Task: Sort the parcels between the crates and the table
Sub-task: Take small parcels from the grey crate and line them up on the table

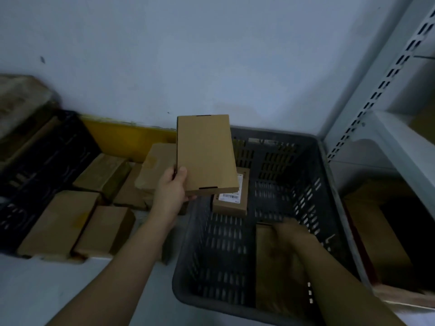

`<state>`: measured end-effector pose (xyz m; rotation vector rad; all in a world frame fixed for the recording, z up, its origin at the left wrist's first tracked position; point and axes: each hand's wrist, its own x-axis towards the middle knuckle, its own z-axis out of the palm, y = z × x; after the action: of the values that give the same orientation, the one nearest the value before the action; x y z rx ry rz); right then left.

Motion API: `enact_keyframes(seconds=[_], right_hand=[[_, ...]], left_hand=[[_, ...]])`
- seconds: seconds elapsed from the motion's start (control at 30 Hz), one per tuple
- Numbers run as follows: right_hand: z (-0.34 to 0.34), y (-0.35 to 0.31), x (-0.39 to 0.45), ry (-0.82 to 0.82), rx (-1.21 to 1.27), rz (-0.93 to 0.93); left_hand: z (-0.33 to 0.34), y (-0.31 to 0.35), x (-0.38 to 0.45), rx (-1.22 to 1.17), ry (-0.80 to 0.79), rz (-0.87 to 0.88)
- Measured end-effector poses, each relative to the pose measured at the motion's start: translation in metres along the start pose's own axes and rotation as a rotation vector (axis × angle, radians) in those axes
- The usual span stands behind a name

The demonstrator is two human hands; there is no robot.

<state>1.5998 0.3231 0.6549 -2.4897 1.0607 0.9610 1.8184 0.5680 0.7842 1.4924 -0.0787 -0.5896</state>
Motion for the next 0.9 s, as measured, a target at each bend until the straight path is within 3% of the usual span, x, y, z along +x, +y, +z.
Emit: enact_keyframes(seconds=[0.17,0.3,0.47,0.63,0.73,0.9], right_hand=[[-0.038,-0.002,-0.024,0.017,0.108,-0.09],[-0.102,-0.01,-0.059,0.26,0.173,-0.166],[-0.177,-0.033,-0.133,0.689,0.363,-0.277],[-0.2,-0.084,-0.167,0.956,0.749,-0.242],[-0.193,-0.134,-0.163,0.998,1.003,-0.19],[-0.149,-0.242,-0.137,0.881,1.271,-0.079]], left_hand=[[-0.029,0.006,0.002,-0.019,0.044,0.028],[-0.059,0.005,0.004,-0.037,0.09,0.065],[-0.107,-0.002,0.011,-0.05,0.165,0.053],[-0.171,-0.012,0.015,-0.11,0.161,0.002],[-0.211,-0.014,0.014,-0.005,0.18,-0.015],[-0.283,-0.034,0.024,0.028,0.191,-0.195]])
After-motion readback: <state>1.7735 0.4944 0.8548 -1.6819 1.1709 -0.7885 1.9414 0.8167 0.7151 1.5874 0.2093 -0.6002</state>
